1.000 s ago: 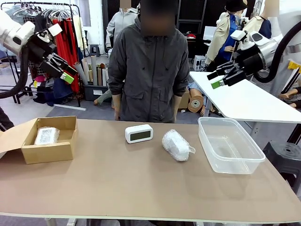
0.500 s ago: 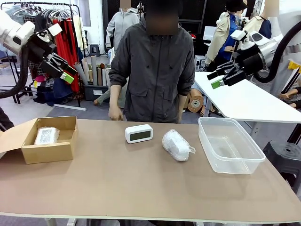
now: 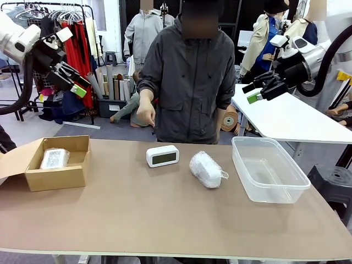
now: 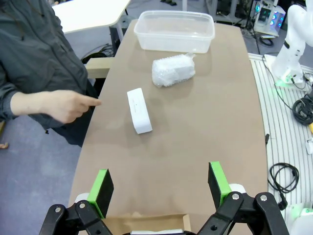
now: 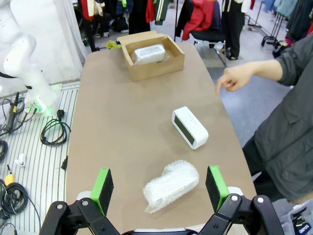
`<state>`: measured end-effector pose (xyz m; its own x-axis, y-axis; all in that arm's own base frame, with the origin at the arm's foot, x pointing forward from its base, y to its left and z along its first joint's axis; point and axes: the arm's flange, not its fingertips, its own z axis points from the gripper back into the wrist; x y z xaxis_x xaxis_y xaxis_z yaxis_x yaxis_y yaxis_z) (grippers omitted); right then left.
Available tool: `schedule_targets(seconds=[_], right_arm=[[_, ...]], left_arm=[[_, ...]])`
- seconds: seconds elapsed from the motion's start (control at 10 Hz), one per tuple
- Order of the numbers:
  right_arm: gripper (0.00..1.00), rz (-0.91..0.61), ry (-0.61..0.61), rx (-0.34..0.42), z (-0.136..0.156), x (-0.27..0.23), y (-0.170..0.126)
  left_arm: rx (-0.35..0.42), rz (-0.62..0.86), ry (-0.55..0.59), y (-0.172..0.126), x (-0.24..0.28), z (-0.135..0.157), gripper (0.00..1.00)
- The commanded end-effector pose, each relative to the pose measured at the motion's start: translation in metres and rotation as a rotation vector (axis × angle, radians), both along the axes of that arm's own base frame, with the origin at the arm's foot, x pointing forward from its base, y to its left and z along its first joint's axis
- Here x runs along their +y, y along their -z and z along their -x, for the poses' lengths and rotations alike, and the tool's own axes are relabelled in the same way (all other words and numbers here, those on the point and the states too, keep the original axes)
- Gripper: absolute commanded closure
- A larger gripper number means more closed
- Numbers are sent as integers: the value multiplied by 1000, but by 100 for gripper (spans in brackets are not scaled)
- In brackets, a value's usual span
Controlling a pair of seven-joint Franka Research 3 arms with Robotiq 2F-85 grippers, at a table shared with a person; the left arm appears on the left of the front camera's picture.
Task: Separate and place wrapped and unwrapped clocks.
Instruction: Pick up the Digital clock indicated by the person.
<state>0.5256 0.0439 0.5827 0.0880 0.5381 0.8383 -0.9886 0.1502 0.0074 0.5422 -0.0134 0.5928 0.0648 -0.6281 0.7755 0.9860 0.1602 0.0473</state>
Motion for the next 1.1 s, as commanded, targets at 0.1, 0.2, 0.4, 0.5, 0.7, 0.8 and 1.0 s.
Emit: schedule_targets(seconds=[0.1, 0.2, 0.4, 0.5, 0.7, 0.8, 1.0], right_arm=[[0, -2, -2, -1, 1, 0, -1], [0, -2, -2, -1, 1, 0, -1], [0, -2, -2, -1, 1, 0, -1], [0, -2, -2, -1, 1, 0, -1], [0, -2, -2, -1, 1, 0, -1], [0, -2, -2, -1, 1, 0, -1], [0, -2, -2, -1, 1, 0, -1]], left_arm=[[-7, 0, 12, 0, 0, 1, 0], [-7, 0, 12, 0, 0, 1, 0], [-7, 0, 12, 0, 0, 1, 0], [-7, 0, 12, 0, 0, 1, 0], [-7, 0, 12, 0, 0, 1, 0], [-7, 0, 12, 0, 0, 1, 0], [-7, 0, 12, 0, 0, 1, 0]])
